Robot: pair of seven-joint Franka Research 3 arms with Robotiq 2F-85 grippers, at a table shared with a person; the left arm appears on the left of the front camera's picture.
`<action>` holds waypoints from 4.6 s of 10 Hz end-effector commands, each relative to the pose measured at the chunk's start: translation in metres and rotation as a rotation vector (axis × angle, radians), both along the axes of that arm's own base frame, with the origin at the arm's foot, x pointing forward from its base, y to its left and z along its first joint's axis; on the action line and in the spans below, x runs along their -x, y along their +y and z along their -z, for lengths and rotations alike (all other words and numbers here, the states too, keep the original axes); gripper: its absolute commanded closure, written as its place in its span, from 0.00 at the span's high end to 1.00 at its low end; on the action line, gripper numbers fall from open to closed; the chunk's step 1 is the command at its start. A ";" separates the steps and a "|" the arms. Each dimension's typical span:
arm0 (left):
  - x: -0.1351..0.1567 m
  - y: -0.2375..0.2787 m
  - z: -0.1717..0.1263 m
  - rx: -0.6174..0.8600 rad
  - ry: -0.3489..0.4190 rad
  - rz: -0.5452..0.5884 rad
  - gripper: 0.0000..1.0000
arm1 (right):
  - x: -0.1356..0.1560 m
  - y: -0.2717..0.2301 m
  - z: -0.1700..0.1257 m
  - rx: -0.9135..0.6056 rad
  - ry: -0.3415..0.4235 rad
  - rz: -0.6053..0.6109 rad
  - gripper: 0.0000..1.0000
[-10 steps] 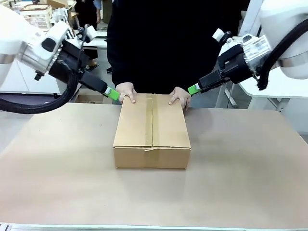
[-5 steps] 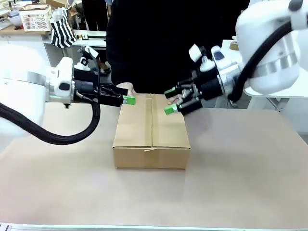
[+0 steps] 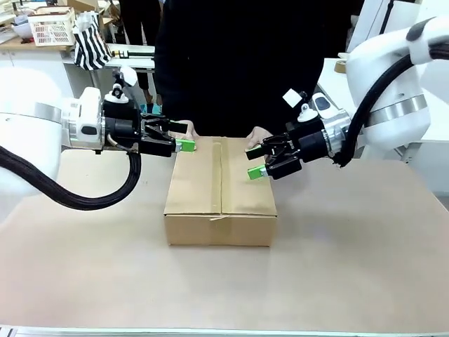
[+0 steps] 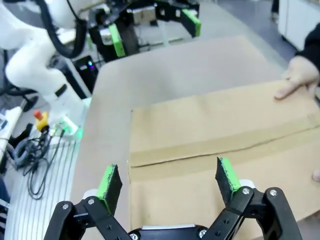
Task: Pack the gift set into the box.
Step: Press and hold the closed box until the human finishes sealing it.
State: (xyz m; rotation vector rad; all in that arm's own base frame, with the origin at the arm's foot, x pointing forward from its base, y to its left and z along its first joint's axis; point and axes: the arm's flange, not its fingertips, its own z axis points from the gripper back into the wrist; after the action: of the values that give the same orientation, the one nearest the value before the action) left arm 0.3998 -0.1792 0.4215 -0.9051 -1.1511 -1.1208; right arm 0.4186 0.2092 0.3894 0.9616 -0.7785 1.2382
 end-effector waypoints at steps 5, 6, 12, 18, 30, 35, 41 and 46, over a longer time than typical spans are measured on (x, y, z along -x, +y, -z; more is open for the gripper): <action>-0.023 0.015 0.035 0.051 -0.146 0.072 1.00 | -0.029 -0.010 0.025 -0.036 -0.029 -0.007 1.00; -0.023 0.015 0.035 0.051 -0.146 0.072 1.00 | -0.047 -0.013 0.041 -0.069 -0.034 -0.012 1.00; -0.097 -0.004 0.109 0.068 -0.115 0.173 1.00 | -0.107 -0.006 0.083 -0.158 -0.082 -0.049 1.00; -0.107 0.000 0.151 0.022 -0.044 0.163 1.00 | -0.058 0.001 0.085 -0.133 -0.066 -0.046 1.00; -0.102 -0.003 0.145 0.022 -0.047 0.201 1.00 | -0.068 -0.004 0.094 -0.068 -0.106 0.018 1.00; -0.102 -0.003 0.145 0.022 -0.047 0.201 1.00 | -0.068 -0.004 0.094 -0.068 -0.106 0.018 1.00; -0.102 -0.003 0.145 0.022 -0.047 0.201 1.00 | -0.068 -0.004 0.094 -0.068 -0.106 0.018 1.00; -0.102 -0.003 0.145 0.022 -0.047 0.201 1.00 | -0.068 -0.004 0.094 -0.068 -0.106 0.018 1.00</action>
State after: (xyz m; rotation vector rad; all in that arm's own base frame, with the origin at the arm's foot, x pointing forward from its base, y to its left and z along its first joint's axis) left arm 0.5018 -0.1822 0.2793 -1.0333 -1.1322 -1.3123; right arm 0.4885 0.2047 0.2977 0.9687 -0.9232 1.2599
